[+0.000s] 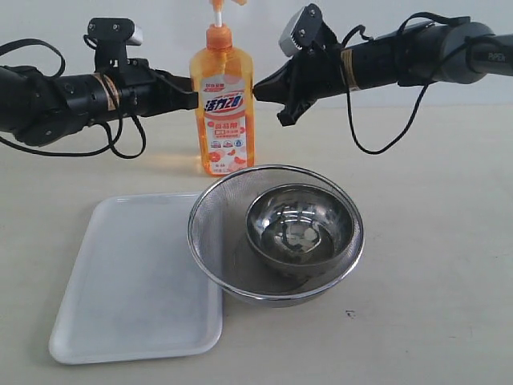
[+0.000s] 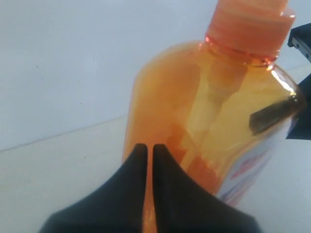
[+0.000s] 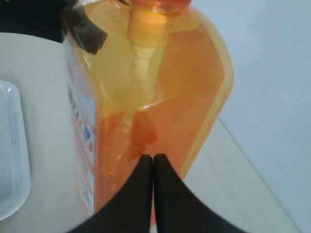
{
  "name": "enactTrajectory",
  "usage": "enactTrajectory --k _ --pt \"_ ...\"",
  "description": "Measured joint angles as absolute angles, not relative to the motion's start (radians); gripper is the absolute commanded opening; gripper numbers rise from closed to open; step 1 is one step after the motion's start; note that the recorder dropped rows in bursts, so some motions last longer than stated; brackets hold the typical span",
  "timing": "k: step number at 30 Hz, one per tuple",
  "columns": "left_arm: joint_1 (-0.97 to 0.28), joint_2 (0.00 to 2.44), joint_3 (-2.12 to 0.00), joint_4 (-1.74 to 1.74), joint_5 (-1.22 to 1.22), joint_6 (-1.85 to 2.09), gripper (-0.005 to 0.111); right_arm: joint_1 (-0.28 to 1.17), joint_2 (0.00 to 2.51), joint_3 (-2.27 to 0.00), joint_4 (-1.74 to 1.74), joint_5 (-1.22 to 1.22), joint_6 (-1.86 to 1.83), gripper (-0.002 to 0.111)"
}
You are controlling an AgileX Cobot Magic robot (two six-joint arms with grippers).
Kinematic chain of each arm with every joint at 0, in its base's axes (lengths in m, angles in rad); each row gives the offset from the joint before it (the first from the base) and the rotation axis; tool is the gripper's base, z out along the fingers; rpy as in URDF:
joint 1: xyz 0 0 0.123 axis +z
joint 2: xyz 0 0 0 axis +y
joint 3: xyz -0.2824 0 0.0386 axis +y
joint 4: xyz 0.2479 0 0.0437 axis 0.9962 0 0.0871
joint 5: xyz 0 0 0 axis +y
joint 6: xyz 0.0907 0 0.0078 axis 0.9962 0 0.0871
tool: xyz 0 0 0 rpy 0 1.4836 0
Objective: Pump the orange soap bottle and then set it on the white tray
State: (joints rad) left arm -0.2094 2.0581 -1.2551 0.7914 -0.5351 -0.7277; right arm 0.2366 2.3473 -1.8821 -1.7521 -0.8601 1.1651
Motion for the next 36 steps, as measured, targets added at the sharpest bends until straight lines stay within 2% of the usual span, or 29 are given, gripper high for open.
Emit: enactTrajectory --k 19,27,29,31,32,33,35,36 --pt "-0.202 2.058 -1.255 0.865 -0.521 -0.788 0.005 0.226 2.341 -1.882 -1.777 -1.022 1.246 0.0" --pt "-0.21 2.058 -1.255 0.893 -0.516 -0.791 0.005 0.161 2.296 -1.882 -1.753 -1.06 1.34 0.002" --pt "-0.21 2.058 -1.255 0.898 -0.516 -0.791 0.005 0.131 2.286 -1.882 -1.751 -1.094 1.352 0.013" --pt "-0.21 2.058 -1.255 0.899 -0.516 -0.791 0.005 0.105 2.281 -1.882 -1.751 -1.134 1.384 0.033" --pt "-0.21 2.058 -1.255 0.899 -0.516 -0.791 0.005 0.095 2.279 -1.882 -1.751 -1.145 1.401 0.046" --pt "-0.21 2.058 -1.255 0.899 -0.516 -0.791 0.005 0.088 2.279 -1.882 -1.751 -1.155 1.417 0.073" --pt "-0.21 2.058 -1.255 0.899 -0.516 -0.791 0.005 0.075 2.277 -1.882 -1.751 -1.158 1.484 0.091" --pt "-0.21 2.058 -1.255 0.899 -0.516 -0.791 0.005 0.075 2.277 -1.882 -1.751 -1.137 1.531 0.091"
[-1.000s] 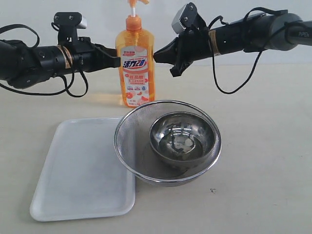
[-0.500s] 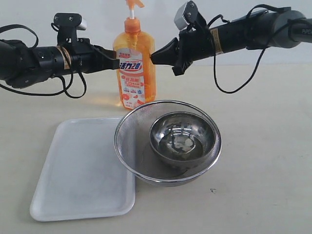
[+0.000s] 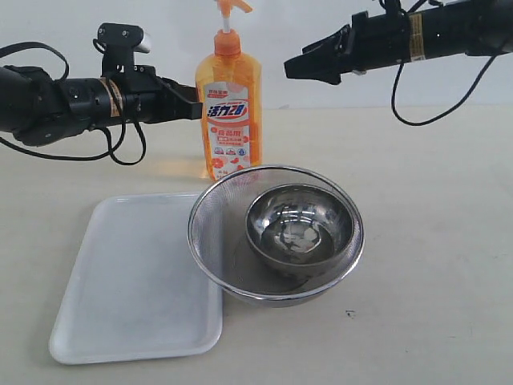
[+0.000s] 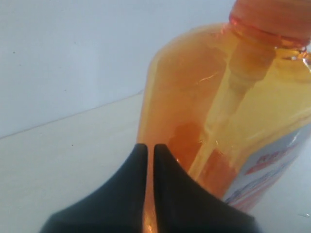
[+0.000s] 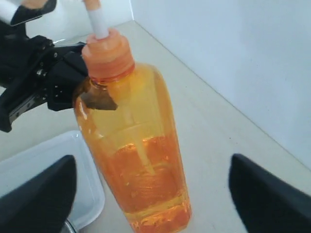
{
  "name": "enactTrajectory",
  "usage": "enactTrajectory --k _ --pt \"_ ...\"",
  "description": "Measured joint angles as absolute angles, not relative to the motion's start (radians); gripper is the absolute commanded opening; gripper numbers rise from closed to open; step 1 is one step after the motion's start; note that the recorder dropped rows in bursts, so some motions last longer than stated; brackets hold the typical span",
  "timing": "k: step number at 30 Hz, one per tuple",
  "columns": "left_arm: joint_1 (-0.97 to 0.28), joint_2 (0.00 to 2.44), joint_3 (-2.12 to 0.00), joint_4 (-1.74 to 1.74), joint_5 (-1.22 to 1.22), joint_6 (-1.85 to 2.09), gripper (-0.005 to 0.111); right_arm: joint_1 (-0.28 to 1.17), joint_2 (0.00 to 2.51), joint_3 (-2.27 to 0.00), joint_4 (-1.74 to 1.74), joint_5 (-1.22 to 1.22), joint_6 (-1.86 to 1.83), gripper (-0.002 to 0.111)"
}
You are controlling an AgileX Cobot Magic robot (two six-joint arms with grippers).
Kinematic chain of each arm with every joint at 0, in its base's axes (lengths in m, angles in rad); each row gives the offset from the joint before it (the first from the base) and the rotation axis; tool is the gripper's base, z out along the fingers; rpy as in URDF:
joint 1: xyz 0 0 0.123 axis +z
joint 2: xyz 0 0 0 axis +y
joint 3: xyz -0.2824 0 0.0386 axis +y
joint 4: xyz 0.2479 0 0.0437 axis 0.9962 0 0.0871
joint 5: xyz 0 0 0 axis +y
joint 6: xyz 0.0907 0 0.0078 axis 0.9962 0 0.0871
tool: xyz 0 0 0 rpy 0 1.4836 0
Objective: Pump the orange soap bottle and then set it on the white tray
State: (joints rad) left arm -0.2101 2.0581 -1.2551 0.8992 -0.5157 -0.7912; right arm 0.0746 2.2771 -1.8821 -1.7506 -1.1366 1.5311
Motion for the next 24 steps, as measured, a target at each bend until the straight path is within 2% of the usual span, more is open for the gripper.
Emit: enactTrajectory --k 8,13,20,24 --pt "-0.21 2.058 -1.255 0.899 -0.516 -0.791 0.005 0.092 2.296 -1.882 -1.751 -1.123 1.597 0.09" --pt "-0.21 2.058 -1.255 0.899 -0.516 -0.791 0.005 0.092 2.335 -1.882 -1.751 -1.2 1.589 0.09" --pt "-0.21 2.058 -1.255 0.899 -0.516 -0.791 0.005 0.099 2.374 -1.882 -1.751 -1.216 1.17 0.09" --pt "-0.21 2.058 -1.255 0.899 -0.516 -0.791 0.005 0.128 2.423 -1.882 -1.751 -1.216 1.074 0.09"
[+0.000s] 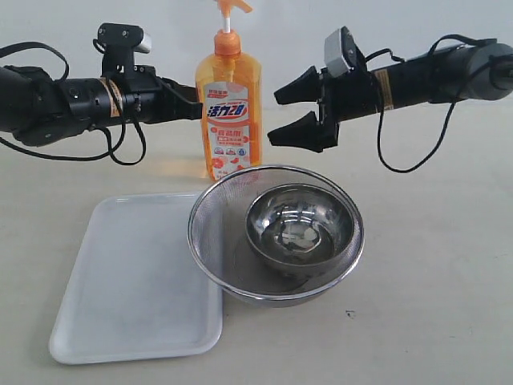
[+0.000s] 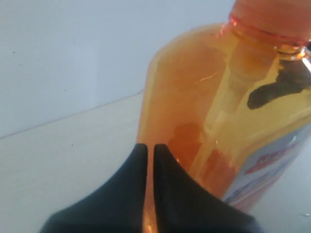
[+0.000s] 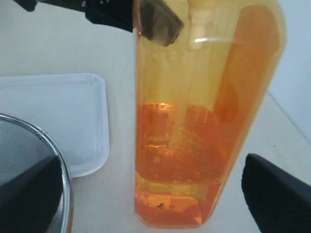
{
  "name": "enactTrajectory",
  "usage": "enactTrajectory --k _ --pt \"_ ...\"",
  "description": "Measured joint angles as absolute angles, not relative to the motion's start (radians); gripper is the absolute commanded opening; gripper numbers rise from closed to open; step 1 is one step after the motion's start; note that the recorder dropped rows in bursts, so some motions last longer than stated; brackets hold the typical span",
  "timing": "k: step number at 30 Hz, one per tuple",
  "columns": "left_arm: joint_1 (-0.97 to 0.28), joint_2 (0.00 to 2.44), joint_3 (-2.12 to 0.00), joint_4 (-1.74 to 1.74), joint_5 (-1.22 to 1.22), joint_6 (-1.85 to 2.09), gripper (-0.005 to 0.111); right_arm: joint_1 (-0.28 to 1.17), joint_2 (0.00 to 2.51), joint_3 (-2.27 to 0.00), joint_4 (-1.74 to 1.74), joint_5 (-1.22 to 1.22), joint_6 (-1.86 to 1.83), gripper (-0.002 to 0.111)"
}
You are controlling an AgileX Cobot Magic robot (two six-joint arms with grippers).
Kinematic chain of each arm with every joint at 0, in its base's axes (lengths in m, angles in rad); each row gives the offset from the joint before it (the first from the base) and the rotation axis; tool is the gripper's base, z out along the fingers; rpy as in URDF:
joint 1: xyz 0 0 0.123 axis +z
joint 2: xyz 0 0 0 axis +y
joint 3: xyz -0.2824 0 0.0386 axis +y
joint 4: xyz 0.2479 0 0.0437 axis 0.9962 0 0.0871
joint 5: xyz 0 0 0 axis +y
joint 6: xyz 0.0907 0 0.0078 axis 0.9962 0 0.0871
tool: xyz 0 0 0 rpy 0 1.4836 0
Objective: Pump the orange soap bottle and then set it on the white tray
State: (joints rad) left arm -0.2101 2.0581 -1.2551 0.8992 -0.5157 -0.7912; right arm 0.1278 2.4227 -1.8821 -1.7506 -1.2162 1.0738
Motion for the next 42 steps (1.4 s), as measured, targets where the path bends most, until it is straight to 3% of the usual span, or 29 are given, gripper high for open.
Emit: enactTrajectory --k 21,23,29,42 --pt "-0.21 2.058 -1.255 0.901 -0.553 -0.791 0.005 0.226 2.436 -1.882 -1.645 -1.03 0.978 0.089" --pt "-0.21 2.058 -1.255 0.901 -0.553 -0.791 0.005 0.241 2.436 -1.882 -1.645 -1.024 0.973 0.084" --pt "-0.21 2.058 -1.255 0.916 -0.565 -0.791 0.005 0.251 2.436 -1.882 -1.65 -1.032 0.975 0.053" --pt "-0.21 2.058 -1.255 0.916 -0.577 -0.791 0.005 0.252 2.436 -1.882 -1.648 -1.023 1.061 0.053"
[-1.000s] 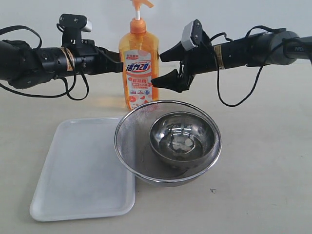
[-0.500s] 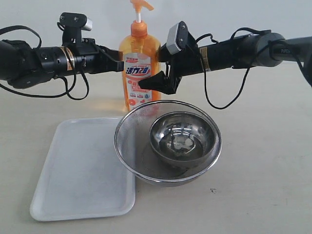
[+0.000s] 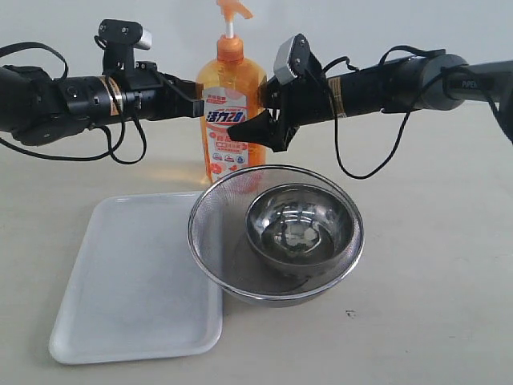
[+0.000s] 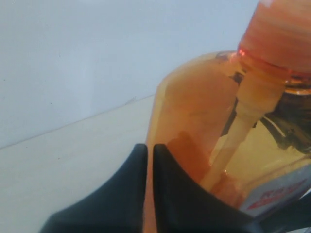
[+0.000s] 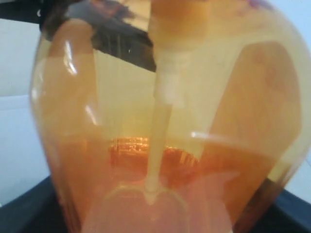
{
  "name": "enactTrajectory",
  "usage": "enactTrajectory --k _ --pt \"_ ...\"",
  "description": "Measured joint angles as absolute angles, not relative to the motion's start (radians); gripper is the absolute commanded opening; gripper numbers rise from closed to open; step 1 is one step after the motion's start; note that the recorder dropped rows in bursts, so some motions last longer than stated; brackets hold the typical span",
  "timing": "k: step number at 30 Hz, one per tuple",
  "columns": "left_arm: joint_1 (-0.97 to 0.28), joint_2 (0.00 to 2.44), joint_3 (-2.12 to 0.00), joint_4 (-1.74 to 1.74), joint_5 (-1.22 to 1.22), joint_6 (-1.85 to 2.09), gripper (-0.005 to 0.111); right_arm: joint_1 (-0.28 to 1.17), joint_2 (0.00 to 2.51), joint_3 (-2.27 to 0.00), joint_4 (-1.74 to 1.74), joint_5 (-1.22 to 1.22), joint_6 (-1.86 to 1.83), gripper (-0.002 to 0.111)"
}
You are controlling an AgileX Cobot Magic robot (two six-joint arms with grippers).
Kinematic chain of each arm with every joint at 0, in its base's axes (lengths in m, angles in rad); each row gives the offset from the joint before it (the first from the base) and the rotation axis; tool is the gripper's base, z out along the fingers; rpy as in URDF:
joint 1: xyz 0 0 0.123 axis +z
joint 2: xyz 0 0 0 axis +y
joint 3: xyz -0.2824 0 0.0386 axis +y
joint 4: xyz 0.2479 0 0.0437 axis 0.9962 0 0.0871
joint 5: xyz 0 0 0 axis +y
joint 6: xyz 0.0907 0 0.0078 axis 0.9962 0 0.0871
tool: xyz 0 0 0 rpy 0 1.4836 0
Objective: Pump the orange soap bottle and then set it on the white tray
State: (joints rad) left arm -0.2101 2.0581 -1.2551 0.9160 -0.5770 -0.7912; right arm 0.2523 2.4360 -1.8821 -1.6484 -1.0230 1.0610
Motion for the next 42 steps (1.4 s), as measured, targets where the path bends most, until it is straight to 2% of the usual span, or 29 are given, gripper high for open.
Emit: enactTrajectory --k 42 --pt "-0.25 2.058 -1.255 0.919 -0.551 -0.888 0.005 0.241 2.436 -1.882 -1.648 -1.031 1.118 0.053"
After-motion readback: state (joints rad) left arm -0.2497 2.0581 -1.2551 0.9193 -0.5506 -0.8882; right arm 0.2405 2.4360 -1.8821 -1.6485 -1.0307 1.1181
